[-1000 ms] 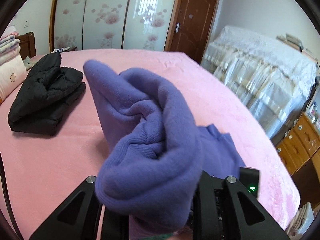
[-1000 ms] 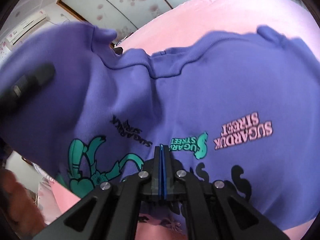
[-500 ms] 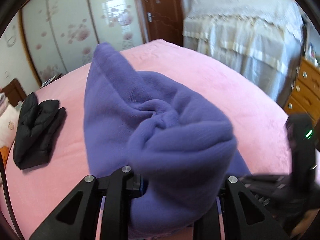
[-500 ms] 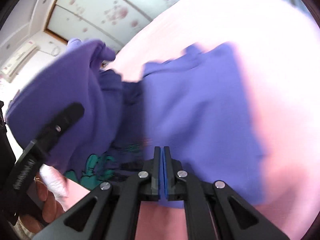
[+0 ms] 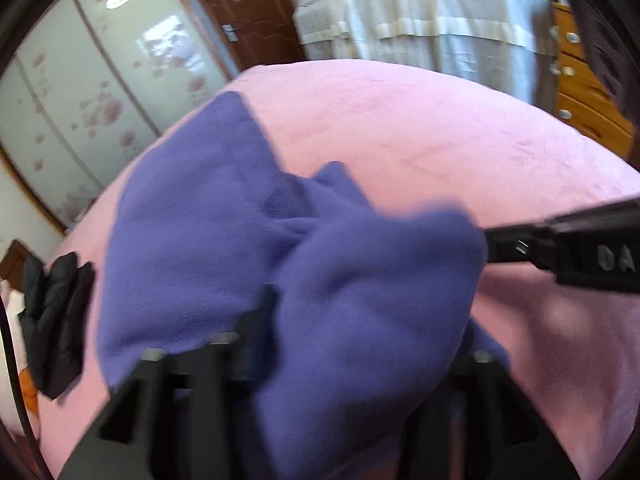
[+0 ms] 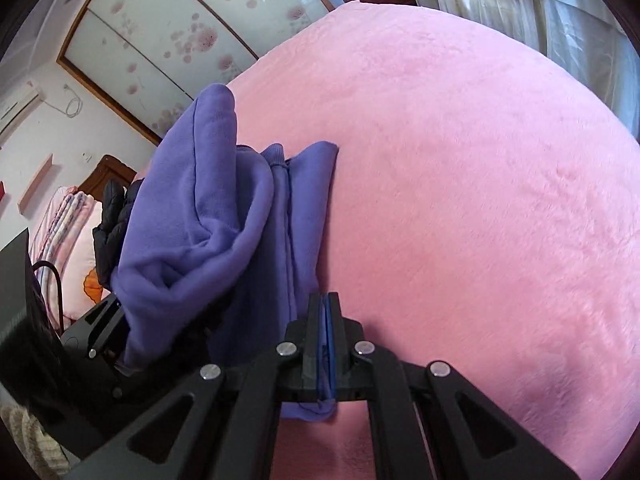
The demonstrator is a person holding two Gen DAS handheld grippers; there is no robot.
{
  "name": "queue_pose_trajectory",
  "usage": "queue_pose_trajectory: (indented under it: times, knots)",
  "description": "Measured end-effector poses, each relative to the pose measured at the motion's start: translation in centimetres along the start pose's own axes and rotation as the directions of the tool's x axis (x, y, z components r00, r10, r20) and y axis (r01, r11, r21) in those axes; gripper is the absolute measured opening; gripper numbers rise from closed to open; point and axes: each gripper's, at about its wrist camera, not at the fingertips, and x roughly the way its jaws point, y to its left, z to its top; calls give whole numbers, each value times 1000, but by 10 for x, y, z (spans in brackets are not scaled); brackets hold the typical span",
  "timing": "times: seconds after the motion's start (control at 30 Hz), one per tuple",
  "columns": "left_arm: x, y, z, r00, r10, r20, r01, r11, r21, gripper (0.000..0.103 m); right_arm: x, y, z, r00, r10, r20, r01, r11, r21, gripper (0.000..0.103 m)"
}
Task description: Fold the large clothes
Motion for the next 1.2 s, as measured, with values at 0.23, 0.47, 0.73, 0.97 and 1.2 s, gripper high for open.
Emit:
queue_pose_trajectory:
  times: [0.23, 0.47, 0.73, 0.97, 1.2]
  knots:
    - [-20, 5, -2, 993, -110, 36, 110, 994, -4, 91, -31, 2, 17, 997, 73, 22, -73, 997, 3, 4]
    - [-43, 40, -7, 967, -234, 104, 239, 971, -33, 97, -35, 36, 47, 962, 252, -103, -255, 967, -16, 58]
    - [-47, 38, -22, 957, -252, 143, 260, 965, -39, 99, 16, 60, 52, 872, 343, -349, -327, 939, 106, 66]
    - [-51, 41, -27, 959, -246, 137, 255, 966, -48, 100, 41, 69, 42, 849, 287, -444, -274, 957, 96, 68]
    - [-58, 45, -30, 950, -297, 94, 298, 955, 3, 100, 36, 83, 27, 872, 187, -452, -236, 970, -54, 22]
